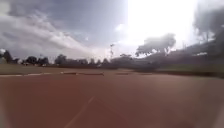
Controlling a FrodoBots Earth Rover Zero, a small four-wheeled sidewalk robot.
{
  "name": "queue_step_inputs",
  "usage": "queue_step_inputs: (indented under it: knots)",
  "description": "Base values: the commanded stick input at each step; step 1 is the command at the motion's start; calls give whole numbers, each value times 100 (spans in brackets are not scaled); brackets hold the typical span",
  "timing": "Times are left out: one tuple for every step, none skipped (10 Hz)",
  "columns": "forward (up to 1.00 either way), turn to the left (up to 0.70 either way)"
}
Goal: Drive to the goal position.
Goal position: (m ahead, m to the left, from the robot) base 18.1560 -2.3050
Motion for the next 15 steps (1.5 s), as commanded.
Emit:
queue_step_inputs:
  knots:
    - [70, 0]
    - [70, 0]
    - [70, 0]
    - [70, 0]
    - [70, 0]
    - [70, 0]
    - [70, 0]
    - [70, 0]
    - [70, 0]
    - [70, 0]
    - [70, 0]
    - [70, 0]
    - [70, 0]
    - [70, 0]
    - [70, -14]
